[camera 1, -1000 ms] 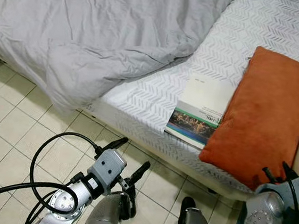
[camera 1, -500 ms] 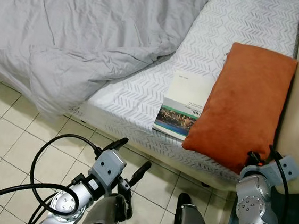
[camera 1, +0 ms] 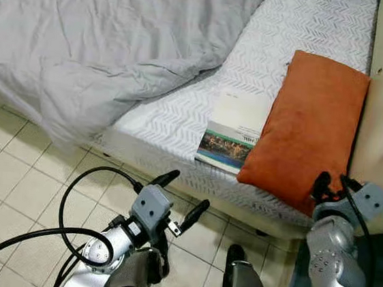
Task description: Clean up the room
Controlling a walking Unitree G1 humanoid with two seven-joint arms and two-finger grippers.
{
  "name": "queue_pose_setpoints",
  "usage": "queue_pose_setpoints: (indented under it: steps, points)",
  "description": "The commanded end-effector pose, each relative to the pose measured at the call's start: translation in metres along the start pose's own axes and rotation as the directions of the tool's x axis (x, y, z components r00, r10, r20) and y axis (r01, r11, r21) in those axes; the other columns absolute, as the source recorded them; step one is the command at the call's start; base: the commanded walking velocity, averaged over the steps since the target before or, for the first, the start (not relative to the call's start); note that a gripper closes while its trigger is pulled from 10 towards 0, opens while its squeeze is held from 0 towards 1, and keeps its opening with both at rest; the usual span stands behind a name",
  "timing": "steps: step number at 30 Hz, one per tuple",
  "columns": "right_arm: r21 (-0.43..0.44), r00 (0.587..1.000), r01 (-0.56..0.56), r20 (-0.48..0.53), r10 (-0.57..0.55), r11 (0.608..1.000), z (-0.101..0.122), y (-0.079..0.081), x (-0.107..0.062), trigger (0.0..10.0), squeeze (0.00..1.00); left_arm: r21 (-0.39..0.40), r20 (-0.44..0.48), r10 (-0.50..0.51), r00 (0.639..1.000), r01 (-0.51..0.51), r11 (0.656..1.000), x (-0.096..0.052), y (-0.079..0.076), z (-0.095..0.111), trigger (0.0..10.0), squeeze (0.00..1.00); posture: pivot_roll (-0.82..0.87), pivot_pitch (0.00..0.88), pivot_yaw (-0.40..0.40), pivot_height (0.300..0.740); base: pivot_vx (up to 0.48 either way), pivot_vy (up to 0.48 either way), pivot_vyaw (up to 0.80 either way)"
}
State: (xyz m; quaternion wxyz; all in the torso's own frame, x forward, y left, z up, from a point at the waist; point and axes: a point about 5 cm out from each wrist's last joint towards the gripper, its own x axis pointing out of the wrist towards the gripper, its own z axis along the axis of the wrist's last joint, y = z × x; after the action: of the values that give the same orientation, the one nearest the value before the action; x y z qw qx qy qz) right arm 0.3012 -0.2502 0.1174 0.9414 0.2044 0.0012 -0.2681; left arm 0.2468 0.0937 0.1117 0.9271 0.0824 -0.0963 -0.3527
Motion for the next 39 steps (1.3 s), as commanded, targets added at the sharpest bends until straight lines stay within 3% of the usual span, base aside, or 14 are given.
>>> queue_pose_setpoints:
  steps: [1,5,8,9,11,14,16,17,18,20,21,24,31,39]
  points:
    - [-0.032,0.999,0.03,0.012,-0.03,0.999,0.0,-0.009,-0.002,10.0,1.0,-0.023,-0.032,-0.005,0.999,0.005,1.0,-0.007,-0.005,-0.009,10.0,0.0,-0.08,0.43,0.033,0.74,0.0,0.0,0.0]
    - [-0.07,0.999,0.007,0.044,-0.004,0.998,0.005,-0.007,-0.001,10.0,1.0,-0.018,-0.035,0.005,0.999,-0.005,1.0,-0.008,-0.003,-0.011,10.0,0.0,-0.08,0.423,0.035,0.74,0.0,0.0,0.0]
    - [-0.228,0.982,-0.112,0.124,0.143,0.967,0.021,0.006,-0.009,10.0,1.0,-0.02,-0.063,0.083,0.995,-0.084,0.996,-0.014,0.007,-0.012,10.0,0.0,-0.09,0.382,0.029,0.74,0.0,0.0,0.0]
    - [-0.326,0.967,-0.155,0.143,0.211,0.932,0.023,0.007,-0.017,10.0,1.0,-0.019,-0.09,0.125,0.988,-0.127,0.992,-0.017,0.013,-0.016,10.0,0.0,-0.1,0.341,0.024,0.74,0.0,0.0,0.0]
    - [-0.362,0.962,-0.167,0.146,0.233,0.917,0.023,0.006,-0.021,10.0,1.0,-0.019,-0.099,0.135,0.986,-0.138,0.99,-0.018,0.015,-0.017,10.0,0.0,-0.1,0.341,0.024,0.74,0.0,0.0,0.0]
    - [-0.473,0.974,-0.161,0.067,0.218,0.866,-0.004,-0.019,-0.041,10.0,1.0,0.019,-0.133,0.189,0.973,-0.188,0.982,-0.006,0.026,-0.022,10.0,0.0,-0.11,0.2,0.026,0.74,0.0,0.0,0.0]
    - [-0.486,0.976,-0.162,0.051,0.212,0.859,-0.009,-0.023,-0.046,10.0,1.0,0.01,-0.124,0.204,0.971,-0.204,0.979,-0.004,0.028,-0.021,10.0,0.0,-0.11,0.2,0.026,0.74,0.0,0.0,0.0]
    - [-0.508,0.975,-0.173,0.031,0.219,0.843,-0.017,-0.031,-0.057,10.0,0.82,-0.001,-0.111,0.209,0.972,-0.21,0.978,-0.002,0.03,-0.018,10.0,0.0,-0.12,0.119,0.038,0.74,0.0,0.0,0.0]
    - [-0.526,0.975,-0.178,0.02,0.221,0.832,-0.023,-0.038,-0.065,10.0,0.55,-0.014,-0.099,0.206,0.973,-0.209,0.978,0.001,0.031,-0.017,10.0,0.0,-0.13,0.08,0.049,0.74,0.0,0.0,0.0]
    - [-0.537,0.975,-0.181,0.013,0.222,0.824,-0.027,-0.042,-0.068,10.0,0.55,-0.021,-0.096,0.202,0.975,-0.205,0.978,0.005,0.031,-0.017,10.0,0.0,-0.13,0.062,0.054,0.74,0.0,0.0,0.0]
    - [-0.54,0.979,-0.171,0.004,0.206,0.824,-0.031,-0.049,-0.073,10.0,0.0,-0.017,-0.095,0.211,0.973,-0.214,0.977,0.007,0.033,-0.017,10.0,0.0,-0.14,0.016,0.071,0.74,0.0,0.0,0.0]
    - [-0.531,0.984,-0.135,0.025,0.174,0.836,-0.033,-0.061,-0.088,10.0,0.0,-0.034,-0.096,0.238,0.967,-0.242,0.97,0.006,0.041,-0.014,10.0,0.0,-0.16,0.0,0.097,0.74,0.0,0.0,0.0]
    - [-0.484,0.964,-0.2,0.058,0.259,0.852,-0.033,-0.039,-0.061,10.0,0.0,-0.15,-0.141,0.29,0.947,-0.31,0.939,0.02,0.048,-0.027,10.0,0.0,-0.17,0.0,0.101,0.74,0.0,0.037,0.0]
    - [-0.441,0.967,-0.225,0.011,0.256,0.869,-0.04,-0.037,-0.051,10.0,0.0,-0.185,-0.208,0.307,0.929,-0.345,0.92,0.012,0.045,-0.044,10.0,0.0,-0.13,0.0,0.077,0.74,0.0,0.472,-0.49]
